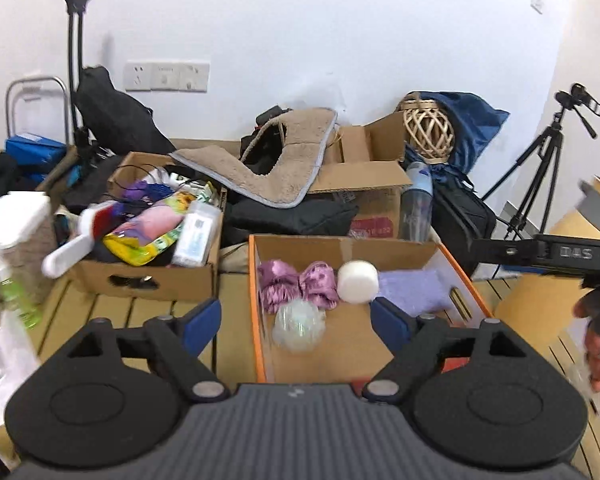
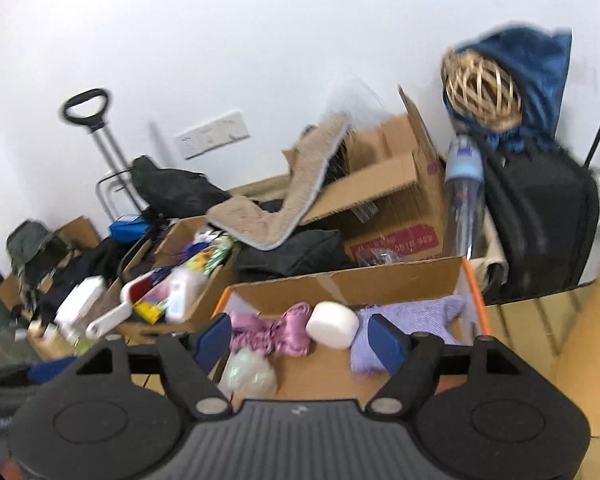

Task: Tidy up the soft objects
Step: 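Move both tools back over the table items, then grasp the white tissue with the left gripper while the right grasps the white foam wedge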

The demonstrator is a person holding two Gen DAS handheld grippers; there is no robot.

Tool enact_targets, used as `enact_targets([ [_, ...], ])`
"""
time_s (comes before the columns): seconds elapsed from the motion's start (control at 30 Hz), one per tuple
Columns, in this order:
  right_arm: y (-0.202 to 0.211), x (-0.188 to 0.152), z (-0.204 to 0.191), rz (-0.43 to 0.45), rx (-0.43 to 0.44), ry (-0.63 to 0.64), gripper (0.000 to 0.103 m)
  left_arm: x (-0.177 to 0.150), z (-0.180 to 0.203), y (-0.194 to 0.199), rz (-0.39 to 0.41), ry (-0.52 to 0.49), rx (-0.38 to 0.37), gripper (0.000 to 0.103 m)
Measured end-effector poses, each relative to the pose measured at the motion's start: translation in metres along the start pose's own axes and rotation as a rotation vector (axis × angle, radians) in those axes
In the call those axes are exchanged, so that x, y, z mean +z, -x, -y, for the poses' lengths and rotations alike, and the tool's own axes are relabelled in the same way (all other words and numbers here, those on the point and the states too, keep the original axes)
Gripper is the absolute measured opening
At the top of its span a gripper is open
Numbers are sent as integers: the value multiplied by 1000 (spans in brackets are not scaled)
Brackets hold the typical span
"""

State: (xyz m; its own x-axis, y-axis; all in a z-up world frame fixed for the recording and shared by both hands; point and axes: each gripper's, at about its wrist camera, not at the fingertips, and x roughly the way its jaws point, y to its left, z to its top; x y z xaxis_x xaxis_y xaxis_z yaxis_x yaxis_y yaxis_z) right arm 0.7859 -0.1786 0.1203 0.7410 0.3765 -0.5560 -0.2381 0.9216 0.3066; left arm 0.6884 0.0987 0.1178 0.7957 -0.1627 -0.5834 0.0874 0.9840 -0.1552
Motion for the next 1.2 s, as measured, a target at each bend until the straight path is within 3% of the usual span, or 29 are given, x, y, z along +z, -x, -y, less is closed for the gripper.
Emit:
enact_targets([
  [0.13,72,-37,-16,58,1,99,80,-30,3,58,41,-6,-3,84],
  [0.23,122,-79,-20,124,0,137,83,-65,2,103,132,-21,-17,89],
  [0.5,217,-256,-46,307,-88,293,88,-214,2,197,411,-107,102,100],
  [0.6,239,-319,-44,294,-87,251,89,-274,-4,219,414,-97,146,100],
  [0.7,247,-363,-38,228,-91,210,89,-310,-14,226,334,-40,106,100],
  [0.8,245,-381,-40,181,-112,225,89,-314,-10,224,317,-76,114,100],
  [0.93,246,-379,-46,215,-94,226,88,-306,-5,219,329,-71,94,100],
  [1.13,212,-364,-51,185,-70,249,85,-302,-7,173,248,-99,104,98],
  [1.2,191,-351,-57,165,-72,276,80,-294,-10,156,227,-115,106,93],
])
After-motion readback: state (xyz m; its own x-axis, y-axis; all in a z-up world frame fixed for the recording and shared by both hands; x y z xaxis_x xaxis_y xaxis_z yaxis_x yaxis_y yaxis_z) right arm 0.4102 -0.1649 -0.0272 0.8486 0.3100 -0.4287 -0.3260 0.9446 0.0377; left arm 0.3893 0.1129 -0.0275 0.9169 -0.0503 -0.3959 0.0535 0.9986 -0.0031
